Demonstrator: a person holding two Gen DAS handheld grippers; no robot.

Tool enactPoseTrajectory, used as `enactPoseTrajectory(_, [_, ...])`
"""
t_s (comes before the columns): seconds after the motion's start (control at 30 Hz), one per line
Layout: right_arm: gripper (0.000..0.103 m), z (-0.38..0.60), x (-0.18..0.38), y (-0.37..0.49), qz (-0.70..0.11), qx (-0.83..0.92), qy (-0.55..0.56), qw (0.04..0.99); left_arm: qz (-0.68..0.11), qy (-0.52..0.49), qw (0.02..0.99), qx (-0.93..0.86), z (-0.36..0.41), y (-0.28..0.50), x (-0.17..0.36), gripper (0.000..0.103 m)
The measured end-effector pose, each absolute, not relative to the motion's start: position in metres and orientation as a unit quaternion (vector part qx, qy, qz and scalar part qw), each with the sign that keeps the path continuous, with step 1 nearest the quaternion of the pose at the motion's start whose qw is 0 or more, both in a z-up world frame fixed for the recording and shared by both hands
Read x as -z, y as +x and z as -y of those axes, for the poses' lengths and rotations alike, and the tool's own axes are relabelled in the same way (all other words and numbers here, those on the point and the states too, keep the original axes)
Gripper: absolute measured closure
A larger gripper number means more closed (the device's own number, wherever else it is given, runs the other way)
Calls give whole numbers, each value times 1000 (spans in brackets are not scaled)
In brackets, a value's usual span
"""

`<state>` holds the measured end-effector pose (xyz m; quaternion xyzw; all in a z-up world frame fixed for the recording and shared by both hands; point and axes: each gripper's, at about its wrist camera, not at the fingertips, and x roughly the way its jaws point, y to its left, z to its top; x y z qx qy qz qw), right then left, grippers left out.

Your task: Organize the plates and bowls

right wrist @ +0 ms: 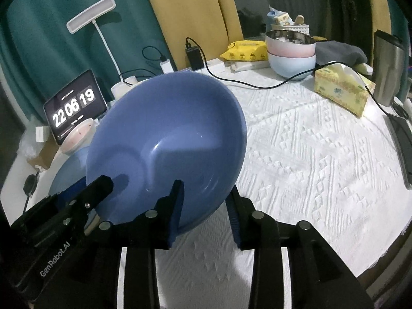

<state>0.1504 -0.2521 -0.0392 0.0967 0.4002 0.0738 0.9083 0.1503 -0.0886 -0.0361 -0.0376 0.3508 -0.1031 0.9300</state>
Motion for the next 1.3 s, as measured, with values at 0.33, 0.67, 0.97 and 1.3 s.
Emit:
enactPoseTrajectory(0.33, [59, 248, 37, 152, -410, -76, 95, 904, -347, -42, 931, 106, 85, 147, 31, 74])
enactPoseTrajectory(0.67, [43, 249, 26, 153, -392, -56, 85, 914, -345, -47, 931, 104, 78, 148, 26, 73])
enactPoseTrajectory(0.97, [43, 246, 13, 157, -383, -51, 79, 919, -333, -52, 936, 105, 67, 148, 10, 73])
enactPoseTrajectory(1.3, [43, 237, 0, 168, -375, -56, 70, 923, -330, -60, 937, 100, 51, 157, 2, 73])
